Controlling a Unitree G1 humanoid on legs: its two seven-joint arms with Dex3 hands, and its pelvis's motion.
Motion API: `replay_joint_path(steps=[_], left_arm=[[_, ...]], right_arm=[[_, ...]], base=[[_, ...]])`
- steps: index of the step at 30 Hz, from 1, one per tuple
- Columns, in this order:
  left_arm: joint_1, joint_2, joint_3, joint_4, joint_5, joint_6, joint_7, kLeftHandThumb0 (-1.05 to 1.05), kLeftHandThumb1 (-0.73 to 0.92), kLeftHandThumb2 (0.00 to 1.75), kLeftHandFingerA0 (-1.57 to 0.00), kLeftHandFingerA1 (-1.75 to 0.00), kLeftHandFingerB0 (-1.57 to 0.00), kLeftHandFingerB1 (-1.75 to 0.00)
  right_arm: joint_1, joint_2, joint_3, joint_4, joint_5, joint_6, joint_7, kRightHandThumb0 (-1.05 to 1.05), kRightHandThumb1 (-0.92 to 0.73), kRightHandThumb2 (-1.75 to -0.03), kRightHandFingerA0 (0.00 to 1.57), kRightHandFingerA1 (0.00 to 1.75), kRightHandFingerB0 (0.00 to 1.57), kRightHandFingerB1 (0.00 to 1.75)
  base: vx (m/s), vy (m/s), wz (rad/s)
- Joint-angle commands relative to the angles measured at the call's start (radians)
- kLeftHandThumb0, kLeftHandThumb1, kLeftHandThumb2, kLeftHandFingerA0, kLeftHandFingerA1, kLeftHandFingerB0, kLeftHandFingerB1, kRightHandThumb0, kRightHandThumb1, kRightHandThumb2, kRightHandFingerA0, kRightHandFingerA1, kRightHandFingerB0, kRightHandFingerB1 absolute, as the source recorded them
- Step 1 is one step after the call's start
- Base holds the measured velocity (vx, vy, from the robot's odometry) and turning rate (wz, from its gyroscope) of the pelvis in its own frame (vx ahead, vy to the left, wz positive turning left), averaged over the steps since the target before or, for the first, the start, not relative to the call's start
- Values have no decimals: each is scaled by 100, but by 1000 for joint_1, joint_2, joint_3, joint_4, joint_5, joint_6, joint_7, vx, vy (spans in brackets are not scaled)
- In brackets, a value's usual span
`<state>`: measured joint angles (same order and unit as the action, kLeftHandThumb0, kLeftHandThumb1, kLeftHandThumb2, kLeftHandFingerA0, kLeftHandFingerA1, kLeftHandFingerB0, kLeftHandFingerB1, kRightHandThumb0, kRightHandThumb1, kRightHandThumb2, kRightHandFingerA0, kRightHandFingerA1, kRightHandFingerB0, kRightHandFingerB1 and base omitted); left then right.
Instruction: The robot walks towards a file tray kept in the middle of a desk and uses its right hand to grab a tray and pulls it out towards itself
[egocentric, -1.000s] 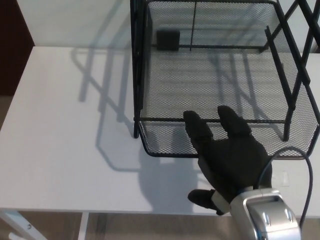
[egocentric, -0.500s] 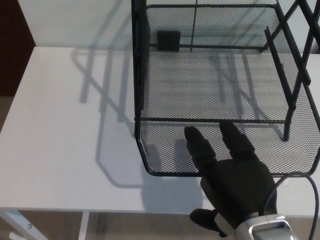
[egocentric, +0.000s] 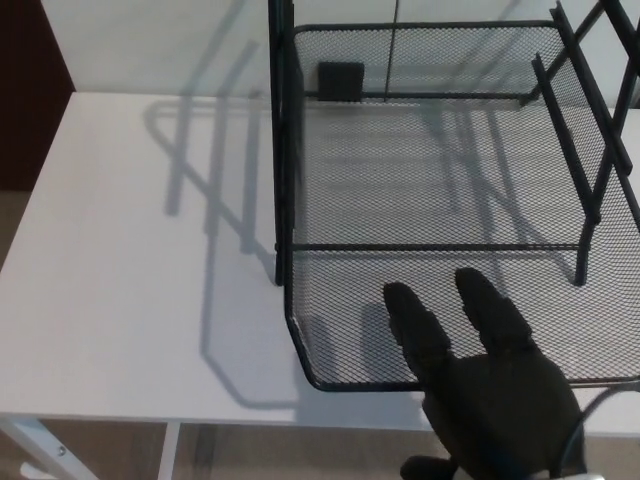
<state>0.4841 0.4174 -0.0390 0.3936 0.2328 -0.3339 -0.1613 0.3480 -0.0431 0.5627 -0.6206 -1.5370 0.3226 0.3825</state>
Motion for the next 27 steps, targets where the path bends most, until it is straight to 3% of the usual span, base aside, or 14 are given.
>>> replay_joint_path(steps=[1, 14, 17, 24, 27], left_arm=[[6, 13, 0, 13, -1, 1, -5, -14, 53, 57, -48, -44, -39, -38], [6, 23, -7, 26, 18, -23, 9, -11, 54, 55, -50, -43, -39, -37], [13, 25, -6, 12, 17, -19, 7, -11, 53, 55, -50, -43, -39, -37], [12, 24, -7, 10, 17, -14, 6, -14, 52, 57, -48, -44, -39, -38], [17, 23, -5, 5, 12, -13, 4, -14, 53, 57, -48, -44, -39, -38]], right_arm=[[145, -1, 96, -87, -34, -25, 12, -76, -47, -80, 0, 11, 4, 8], [275, -32, 178, -232, -77, -98, -2, -81, -49, -79, 0, 4, 7, 4], [300, -39, 190, -245, -91, -113, -17, -82, -50, -79, 0, 3, 13, 8], [371, -79, 216, -274, -113, -146, -64, -77, -47, -82, 0, 17, 6, 18], [398, -98, 226, -285, -115, -148, -78, -80, -49, -82, 0, 14, 12, 15]], base=[[0, 0, 0], [0, 0, 0], [0, 0, 0], [0, 0, 0], [0, 0, 0]])
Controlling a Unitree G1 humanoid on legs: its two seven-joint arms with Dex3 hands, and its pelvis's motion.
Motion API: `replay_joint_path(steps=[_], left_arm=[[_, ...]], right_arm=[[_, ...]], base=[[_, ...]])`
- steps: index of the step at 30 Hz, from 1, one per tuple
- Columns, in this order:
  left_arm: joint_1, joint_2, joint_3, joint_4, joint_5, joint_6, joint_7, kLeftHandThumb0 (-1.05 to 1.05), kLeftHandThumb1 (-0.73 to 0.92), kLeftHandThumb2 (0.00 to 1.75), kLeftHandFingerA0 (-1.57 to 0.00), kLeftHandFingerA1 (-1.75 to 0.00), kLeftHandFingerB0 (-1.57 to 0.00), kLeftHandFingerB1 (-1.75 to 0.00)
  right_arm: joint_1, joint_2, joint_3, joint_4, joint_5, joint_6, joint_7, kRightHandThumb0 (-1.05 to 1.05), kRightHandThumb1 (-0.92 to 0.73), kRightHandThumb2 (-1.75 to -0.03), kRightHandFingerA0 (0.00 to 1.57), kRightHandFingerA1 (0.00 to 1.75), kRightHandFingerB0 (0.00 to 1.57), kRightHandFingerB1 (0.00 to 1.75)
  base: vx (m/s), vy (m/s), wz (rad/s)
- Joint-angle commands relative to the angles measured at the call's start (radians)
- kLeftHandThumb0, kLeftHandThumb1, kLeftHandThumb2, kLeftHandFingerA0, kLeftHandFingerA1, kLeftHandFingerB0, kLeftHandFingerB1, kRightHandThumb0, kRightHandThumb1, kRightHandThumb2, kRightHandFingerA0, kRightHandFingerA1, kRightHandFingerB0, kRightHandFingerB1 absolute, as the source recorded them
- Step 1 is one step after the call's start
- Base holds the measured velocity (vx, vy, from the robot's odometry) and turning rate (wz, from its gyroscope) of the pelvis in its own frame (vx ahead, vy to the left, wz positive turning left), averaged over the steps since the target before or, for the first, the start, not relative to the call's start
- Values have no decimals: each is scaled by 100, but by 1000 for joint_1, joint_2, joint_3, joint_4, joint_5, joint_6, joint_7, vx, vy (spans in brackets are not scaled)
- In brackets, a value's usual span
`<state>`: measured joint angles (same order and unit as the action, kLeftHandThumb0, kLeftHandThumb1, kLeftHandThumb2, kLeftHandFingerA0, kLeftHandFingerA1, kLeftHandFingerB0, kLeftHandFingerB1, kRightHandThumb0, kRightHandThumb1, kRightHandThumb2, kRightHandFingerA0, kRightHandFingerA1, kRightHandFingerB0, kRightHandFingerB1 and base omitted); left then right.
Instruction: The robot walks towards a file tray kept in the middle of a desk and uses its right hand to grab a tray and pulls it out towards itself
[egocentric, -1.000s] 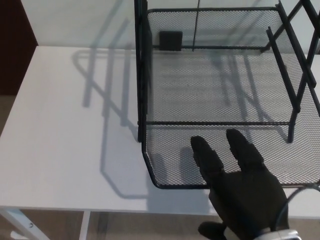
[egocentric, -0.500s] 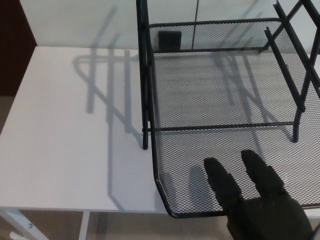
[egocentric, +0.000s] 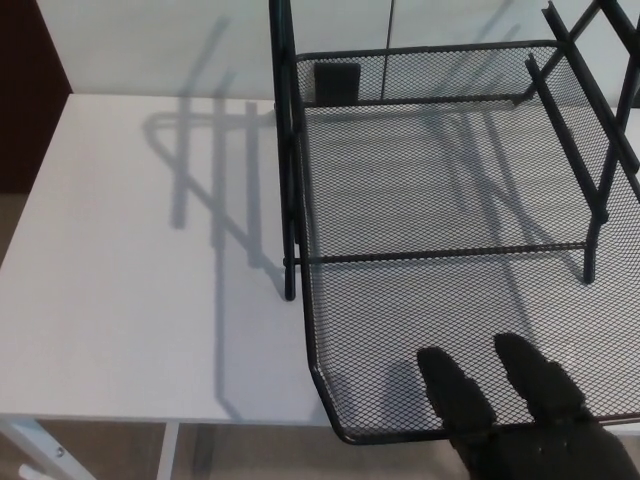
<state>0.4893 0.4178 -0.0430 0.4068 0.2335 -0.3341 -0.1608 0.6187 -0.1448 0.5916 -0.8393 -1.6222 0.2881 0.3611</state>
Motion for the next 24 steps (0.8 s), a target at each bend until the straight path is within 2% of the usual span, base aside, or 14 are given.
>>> replay_joint_path(steps=[1, 10, 13, 15, 17, 24], left_arm=[[12, 23, 0, -12, 12, -11, 3, -14, 53, 57, -48, -44, -39, -38], [3, 21, 0, 4, 8, -15, 3, -13, 52, 56, -49, -44, -39, -39], [3, 22, -1, 9, 13, -19, 7, -13, 52, 56, -49, -44, -39, -38], [9, 26, -4, 2, 17, -21, 5, -14, 53, 56, -48, -44, -39, -38], [18, 21, -5, -12, 16, -6, 4, -13, 53, 56, -49, -44, -39, -38], [1, 30, -2, -5, 25, -12, 12, -13, 52, 56, -49, -44, -40, -38]], right_arm=[[139, -6, 201, -68, -32, -115, -68, -80, -49, -82, 0, 14, 12, 15], [241, -91, 220, -103, -20, -123, -165, -76, -46, -81, 0, 19, 11, 17], [254, -110, 215, -103, -23, -117, -165, -77, -47, -82, 0, 17, 9, 18], [267, -123, 205, -98, -15, -105, -161, -79, -48, -82, 0, 15, 3, 19], [276, -133, 191, -85, -2, -93, -164, -74, -45, -80, 0, 19, 5, 24], [311, -180, 188, -114, -13, -96, -186, -76, -46, -83, 0, 22, 6, 22]], base=[[0, 0, 0], [0, 0, 0], [0, 0, 0], [0, 0, 0], [0, 0, 0], [0, 0, 0]])
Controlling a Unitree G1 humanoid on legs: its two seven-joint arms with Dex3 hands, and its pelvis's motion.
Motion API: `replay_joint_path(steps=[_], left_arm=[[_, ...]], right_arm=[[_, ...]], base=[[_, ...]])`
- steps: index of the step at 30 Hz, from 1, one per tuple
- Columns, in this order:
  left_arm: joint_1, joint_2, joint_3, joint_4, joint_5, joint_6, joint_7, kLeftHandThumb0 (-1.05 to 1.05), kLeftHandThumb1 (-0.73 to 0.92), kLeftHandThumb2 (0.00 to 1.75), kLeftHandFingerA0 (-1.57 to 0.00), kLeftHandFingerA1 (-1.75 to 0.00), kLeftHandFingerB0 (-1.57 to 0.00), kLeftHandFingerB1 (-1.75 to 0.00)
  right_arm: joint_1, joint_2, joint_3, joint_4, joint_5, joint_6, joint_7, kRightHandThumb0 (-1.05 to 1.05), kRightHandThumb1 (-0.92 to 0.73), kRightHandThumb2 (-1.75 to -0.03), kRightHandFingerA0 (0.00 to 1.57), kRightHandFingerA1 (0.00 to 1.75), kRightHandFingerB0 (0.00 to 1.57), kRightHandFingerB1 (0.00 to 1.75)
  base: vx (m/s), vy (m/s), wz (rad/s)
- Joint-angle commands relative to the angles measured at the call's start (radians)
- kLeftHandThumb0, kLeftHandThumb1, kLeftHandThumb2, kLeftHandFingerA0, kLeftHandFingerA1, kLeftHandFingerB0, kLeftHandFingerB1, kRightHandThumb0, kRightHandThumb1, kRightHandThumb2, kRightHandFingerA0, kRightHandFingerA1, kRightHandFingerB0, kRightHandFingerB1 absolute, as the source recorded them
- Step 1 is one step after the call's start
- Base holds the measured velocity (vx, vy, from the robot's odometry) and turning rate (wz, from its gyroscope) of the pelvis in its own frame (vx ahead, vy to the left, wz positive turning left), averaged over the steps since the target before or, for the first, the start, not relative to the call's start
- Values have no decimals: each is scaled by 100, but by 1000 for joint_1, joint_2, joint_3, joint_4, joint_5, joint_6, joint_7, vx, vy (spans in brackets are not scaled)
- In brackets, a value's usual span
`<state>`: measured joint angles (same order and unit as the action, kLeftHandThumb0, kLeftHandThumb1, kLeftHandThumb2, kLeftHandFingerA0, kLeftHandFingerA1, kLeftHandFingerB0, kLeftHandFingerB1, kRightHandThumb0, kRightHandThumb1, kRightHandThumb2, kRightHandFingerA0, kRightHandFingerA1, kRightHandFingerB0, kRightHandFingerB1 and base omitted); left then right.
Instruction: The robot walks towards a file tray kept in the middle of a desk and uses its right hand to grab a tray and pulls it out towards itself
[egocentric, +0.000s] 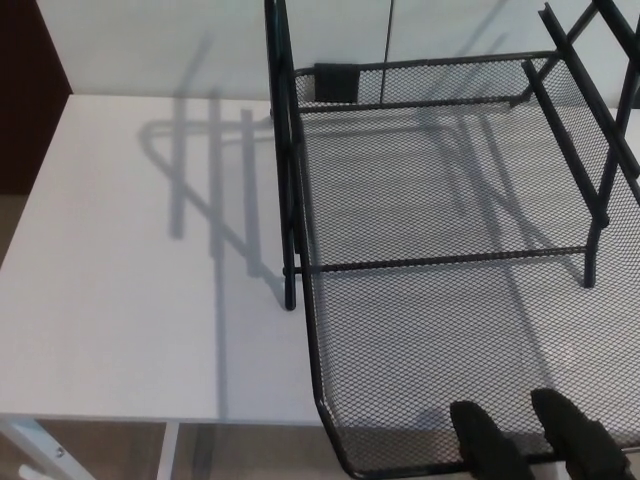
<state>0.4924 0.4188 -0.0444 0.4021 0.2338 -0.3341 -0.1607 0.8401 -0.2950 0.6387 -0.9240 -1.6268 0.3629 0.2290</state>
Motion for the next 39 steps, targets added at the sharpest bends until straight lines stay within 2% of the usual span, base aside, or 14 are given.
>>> replay_joint_path(steps=[1, 11, 13, 14, 15, 16, 20, 21, 23, 25, 35, 36, 37, 39], left_arm=[[-2, 27, -1, 5, 24, -12, 14, -14, 52, 56, -49, -44, -40, -38], [16, 21, -5, 25, 20, -26, 17, -12, 53, 56, -49, -44, -39, -38], [18, 28, -9, 12, 34, -22, 21, -11, 54, 55, -50, -43, -39, -37], [21, 29, -9, 8, 39, -30, 28, -15, 51, 56, -49, -44, -40, -39], [28, 31, -7, -6, 41, -36, 32, -16, 50, 56, -50, -45, -40, -40], [33, 33, -5, -15, 40, -40, 32, -15, 50, 56, -49, -46, -40, -40], [41, 34, -6, -20, 38, -36, 26, -16, 51, 57, -48, -45, -39, -39], [44, 36, -9, -21, 43, -44, 28, -16, 52, 56, -48, -45, -39, -39], [41, 29, -14, -9, 42, -51, 31, -16, 52, 57, -48, -45, -39, -39], [47, 27, -11, -16, 42, -43, 34, -16, 51, 56, -50, -45, -40, -40], [49, 30, -8, -23, 36, -39, 30, -15, 52, 56, -49, -45, -40, -39], [51, 30, -8, -23, 36, -37, 29, -15, 52, 56, -49, -45, -40, -39], [54, 30, -9, -23, 38, -30, 29, -17, 51, 58, -49, -45, -39, -40], [55, 30, -11, -21, 38, -29, 28, -17, 51, 58, -49, -46, -39, -40]], right_arm=[[120, -46, 148, -55, -9, -176, -80, -75, -45, -82, 0, 21, 7, 22], [261, -160, 176, -123, -39, -212, -491, -71, -43, -84, 0, 29, 11, 31], [246, -171, 177, -123, -39, -223, -613, -80, -50, -57, 5, 35, 12, 29], [234, -173, 174, -123, -39, -227, -649, -77, -42, -84, 5, 38, 8, 34], [226, -176, 171, -123, -42, -228, -681, -83, -54, -57, 5, 35, 11, 29], [225, -178, 174, -123, -51, -224, -698, -84, -50, -89, 0, 28, 7, 28], [226, -189, 154, -123, -55, -211, -741, -84, -50, -90, 0, 32, 5, 23], [216, -190, 133, -123, -33, -223, -765, -84, -58, -58, 4, 37, 7, 29], [196, -191, 90, -123, 18, -252, -822, -85, -57, -58, 4, 39, 8, 29], [202, -208, 47, -123, 20, -240, -869, -93, -56, -95, 0, 28, 2, 22], [303, -147, -820, -123, 768, -738, -1052, -93, -56, -91, 0, 11, 1, 7], [317, -134, -884, -123, 818, -756, -1054, -76, -65, -62, 0, 7, 0, 19], [330, -108, -1022, -123, 936, -767, -1055, -92, -56, -88, 0, 10, 0, 1], [330, -75, -1138, -123, 1041, -779, -1043, -90, -54, -87, 0, 11, 0, 4]], base=[[0, 0, 0], [0, 0, 0], [0, 0, 0], [0, 0, 0], [0, 0, 0], [0, 0, 0], [0, 0, 0], [0, 0, 0], [0, 0, 0], [0, 0, 0], [0, 0, 0], [0, 0, 0], [0, 0, 0], [0, 0, 0]])
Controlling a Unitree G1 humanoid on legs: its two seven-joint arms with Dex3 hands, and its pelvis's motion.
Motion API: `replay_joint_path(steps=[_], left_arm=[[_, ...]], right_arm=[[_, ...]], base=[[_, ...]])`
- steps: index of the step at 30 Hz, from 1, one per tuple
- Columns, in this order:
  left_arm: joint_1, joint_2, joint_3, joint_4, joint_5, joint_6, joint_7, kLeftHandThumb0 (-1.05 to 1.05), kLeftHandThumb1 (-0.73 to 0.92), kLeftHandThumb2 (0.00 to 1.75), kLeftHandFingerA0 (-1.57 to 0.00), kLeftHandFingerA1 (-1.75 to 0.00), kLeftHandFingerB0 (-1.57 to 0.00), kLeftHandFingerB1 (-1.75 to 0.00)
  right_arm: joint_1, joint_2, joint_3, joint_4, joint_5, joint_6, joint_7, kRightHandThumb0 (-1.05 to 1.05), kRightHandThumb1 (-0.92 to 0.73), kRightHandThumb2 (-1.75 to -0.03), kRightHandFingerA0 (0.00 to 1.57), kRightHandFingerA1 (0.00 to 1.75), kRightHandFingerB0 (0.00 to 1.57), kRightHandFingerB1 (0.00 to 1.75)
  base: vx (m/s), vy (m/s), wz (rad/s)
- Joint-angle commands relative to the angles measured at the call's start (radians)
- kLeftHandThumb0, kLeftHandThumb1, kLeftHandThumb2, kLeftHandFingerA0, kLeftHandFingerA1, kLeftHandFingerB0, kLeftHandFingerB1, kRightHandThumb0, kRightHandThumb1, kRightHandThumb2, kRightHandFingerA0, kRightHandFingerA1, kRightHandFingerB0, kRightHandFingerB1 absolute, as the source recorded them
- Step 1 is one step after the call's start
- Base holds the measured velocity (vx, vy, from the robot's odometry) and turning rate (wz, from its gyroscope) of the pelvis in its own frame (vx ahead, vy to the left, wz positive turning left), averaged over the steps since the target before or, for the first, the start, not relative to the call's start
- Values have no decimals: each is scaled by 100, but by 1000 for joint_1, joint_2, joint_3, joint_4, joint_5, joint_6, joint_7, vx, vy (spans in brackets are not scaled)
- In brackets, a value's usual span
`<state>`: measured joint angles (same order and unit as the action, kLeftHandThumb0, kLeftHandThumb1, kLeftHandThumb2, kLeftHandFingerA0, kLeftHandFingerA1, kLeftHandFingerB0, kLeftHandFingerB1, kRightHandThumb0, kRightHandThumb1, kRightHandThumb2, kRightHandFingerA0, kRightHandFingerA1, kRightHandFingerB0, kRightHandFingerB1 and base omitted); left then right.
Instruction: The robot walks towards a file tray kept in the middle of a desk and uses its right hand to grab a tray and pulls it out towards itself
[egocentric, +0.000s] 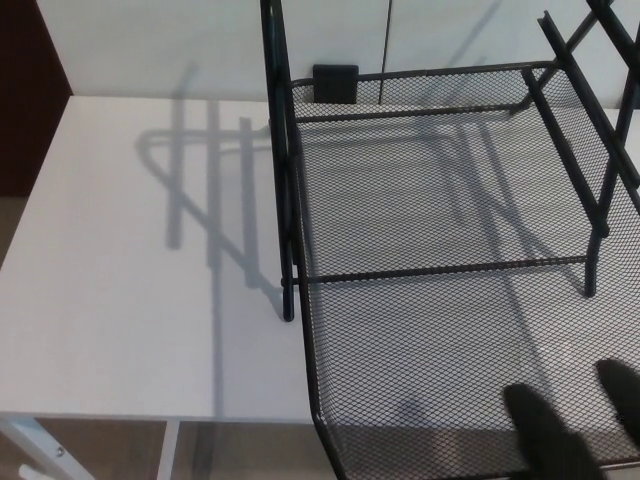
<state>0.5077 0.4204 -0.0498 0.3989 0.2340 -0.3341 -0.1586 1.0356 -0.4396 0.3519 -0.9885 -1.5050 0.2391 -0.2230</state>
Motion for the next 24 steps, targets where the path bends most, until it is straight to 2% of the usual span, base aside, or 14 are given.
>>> replay_joint_path(steps=[1, 2, 3, 4, 6, 8, 9, 10, 13, 14, 19, 20, 22, 24], left_arm=[[41, 29, -7, -11, 41, -33, 30, -18, 51, 58, -49, -46, -39, -40], [37, 27, -9, 6, 46, -45, 39, -17, 50, 57, -50, -46, -39, -40], [37, 27, -10, 10, 47, -47, 40, -17, 50, 57, -50, -46, -39, -40], [37, 27, -12, 11, 50, -44, 43, -18, 49, 58, -50, -46, -39, -40], [39, 24, -14, 17, 49, -45, 43, -17, 50, 57, -50, -47, -39, -40], [42, 24, -14, 17, 52, -44, 46, -17, 50, 58, -50, -47, -39, -41], [42, 24, -13, 22, 51, -52, 48, -16, 50, 57, -50, -47, -39, -41], [40, 25, -13, 33, 50, -58, 51, -16, 50, 57, -51, -47, -39, -41], [52, 26, -12, 20, 58, -45, 57, -15, 50, 56, -50, -46, -39, -40], [56, 27, -11, 10, 56, -39, 54, -13, 51, 56, -50, -45, -39, -39], [60, 27, -13, 12, 56, -37, 50, -11, 52, 55, -50, -45, -40, -39], [62, 28, -14, 11, 57, -35, 50, -12, 52, 55, -50, -44, -40, -39], [62, 30, -11, 14, 55, -39, 51, -12, 51, 55, -51, -45, -40, -39], [53, 32, -8, 31, 53, -44, 52, -13, 51, 55, -51, -45, -40, -39]], right_arm=[[123, 88, -904, -59, 958, -639, -591, -84, -52, -87, 0, 16, 0, 12], [91, 117, -1036, 1, 1096, -704, -577, -73, -47, -84, 0, 24, 4, 27], [88, 121, -1053, 10, 1115, -716, -572, -73, -47, -84, 0, 24, 4, 27], [76, 120, -1092, 34, 1153, -742, -558, -60, -63, -61, 0, 33, 8, 33], [45, 122, -1223, 121, 1281, -790, -516, -57, -60, -60, 4, 32, 10, 32], [21, 128, -1296, 174, 1350, -783, -486, -60, -60, -60, 6, 32, 14, 35], [0, 139, -1334, 192, 1378, -740, -467, -37, -40, -97, 2, 52, 0, 49], [-20, 148, -1375, 217, 1403, -696, -445, -68, -51, -80, 7, 44, 13, 44], [-64, 144, -1472, 275, 1456, -598, -370, -68, -51, -83, 9, 43, 19, 46], [-82, 138, -1499, 298, 1471, -567, -342, -64, -64, -58, 20, 35, 26, 36], [-172, 94, -1547, 449, 1495, -544, -288, -57, -59, -57, 30, 42, 32, 39], [-183, 94, -1554, 452, 1499, -529, -276, -60, -42, -82, 26, 52, 25, 49], [-210, 82, -1559, 482, 1496, -532, -273, -55, -40, -80, 28, 53, 27, 50], [-233, 70, -1560, 522, 1499, -547, -264, -59, -42, -81, 28, 53, 29, 51]], base=[[0, 0, 0], [0, 0, 0], [0, 0, 0], [0, 0, 0], [0, 0, 0], [0, 0, 0], [0, 0, 0], [0, 0, 0], [0, 0, 0], [0, 0, 0], [0, 0, 0], [0, 0, 0], [0, 0, 0], [0, 0, 0]])
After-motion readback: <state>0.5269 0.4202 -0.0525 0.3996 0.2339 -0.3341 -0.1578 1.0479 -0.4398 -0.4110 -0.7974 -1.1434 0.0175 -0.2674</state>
